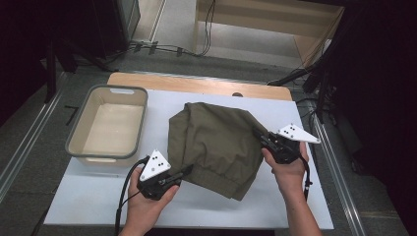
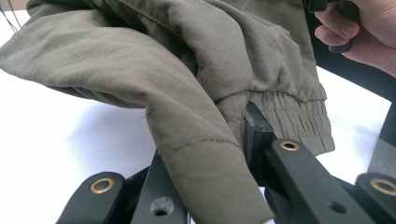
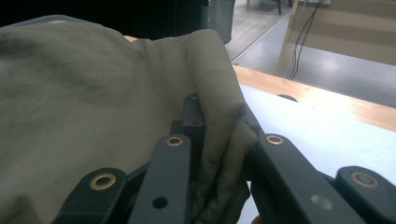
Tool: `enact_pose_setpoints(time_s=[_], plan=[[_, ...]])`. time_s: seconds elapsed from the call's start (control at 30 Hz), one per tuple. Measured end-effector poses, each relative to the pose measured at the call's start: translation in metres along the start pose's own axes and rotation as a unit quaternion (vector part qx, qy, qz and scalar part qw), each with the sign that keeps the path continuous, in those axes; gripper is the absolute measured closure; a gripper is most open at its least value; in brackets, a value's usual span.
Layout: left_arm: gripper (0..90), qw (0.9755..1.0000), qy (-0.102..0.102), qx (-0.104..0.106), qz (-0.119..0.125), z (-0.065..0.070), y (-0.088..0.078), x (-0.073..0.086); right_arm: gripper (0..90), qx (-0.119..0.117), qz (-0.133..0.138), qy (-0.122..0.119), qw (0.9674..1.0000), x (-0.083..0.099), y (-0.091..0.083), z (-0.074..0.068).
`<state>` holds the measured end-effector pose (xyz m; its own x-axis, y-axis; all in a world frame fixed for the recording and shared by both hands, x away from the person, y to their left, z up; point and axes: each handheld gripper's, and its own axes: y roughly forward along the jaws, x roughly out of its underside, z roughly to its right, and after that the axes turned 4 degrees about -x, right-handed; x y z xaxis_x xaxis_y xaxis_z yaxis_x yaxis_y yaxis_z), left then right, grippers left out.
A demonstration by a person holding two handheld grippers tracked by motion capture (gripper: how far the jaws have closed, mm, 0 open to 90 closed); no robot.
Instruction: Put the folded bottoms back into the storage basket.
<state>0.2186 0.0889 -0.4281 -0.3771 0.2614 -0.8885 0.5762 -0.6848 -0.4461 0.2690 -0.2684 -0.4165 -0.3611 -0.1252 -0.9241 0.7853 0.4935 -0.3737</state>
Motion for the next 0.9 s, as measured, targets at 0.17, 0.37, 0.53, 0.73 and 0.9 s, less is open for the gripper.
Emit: enact_pose_setpoints(time_s=[0.17,0.37,0.53,0.73,0.9], plan=[[74.8,0.9999,-0.007,-0.007,0.007,-0.007,-0.005,-0.003,78.3,-0.006,0.005,0.000,1.0000,-0.009,0.007,-0.002],[75.0,0.9998,-0.012,-0.012,0.013,-0.015,-0.010,-0.007,78.3,-0.010,0.005,-0.003,0.9999,-0.018,0.016,-0.006],[75.0,0.9996,-0.016,-0.016,0.017,-0.021,-0.014,-0.008,78.3,-0.014,0.006,-0.006,0.9999,-0.025,0.022,-0.009],[75.1,0.9994,-0.017,-0.021,0.023,-0.026,-0.019,-0.012,78.3,-0.019,0.007,-0.011,0.9997,-0.034,0.029,-0.012],[75.2,0.9990,-0.022,-0.024,0.030,-0.032,-0.024,-0.014,78.3,-0.024,0.009,-0.012,0.9996,-0.042,0.036,-0.015]])
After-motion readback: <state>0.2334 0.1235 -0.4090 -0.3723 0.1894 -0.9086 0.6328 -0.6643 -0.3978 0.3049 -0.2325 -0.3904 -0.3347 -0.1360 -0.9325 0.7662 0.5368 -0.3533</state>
